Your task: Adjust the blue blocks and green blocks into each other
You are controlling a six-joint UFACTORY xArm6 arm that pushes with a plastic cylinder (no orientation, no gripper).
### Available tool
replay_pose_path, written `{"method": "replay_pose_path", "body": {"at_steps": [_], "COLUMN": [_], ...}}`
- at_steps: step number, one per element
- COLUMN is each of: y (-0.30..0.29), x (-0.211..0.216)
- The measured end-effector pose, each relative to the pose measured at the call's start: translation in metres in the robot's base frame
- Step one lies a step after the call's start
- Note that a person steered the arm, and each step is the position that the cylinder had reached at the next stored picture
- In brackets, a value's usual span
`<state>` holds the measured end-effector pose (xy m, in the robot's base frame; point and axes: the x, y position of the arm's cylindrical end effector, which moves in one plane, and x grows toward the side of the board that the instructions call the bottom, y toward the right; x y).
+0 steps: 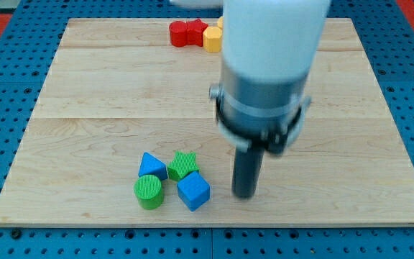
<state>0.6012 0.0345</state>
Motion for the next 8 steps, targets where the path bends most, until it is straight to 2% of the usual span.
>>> {"method": "replay_pose_path", "body": {"at_steps": [1, 2, 3, 6, 8], "y": [-0.063, -0.079, -0.043, -0.027, -0.125], "x": [0.003, -0.036, 0.017, 0.002, 0.0]}}
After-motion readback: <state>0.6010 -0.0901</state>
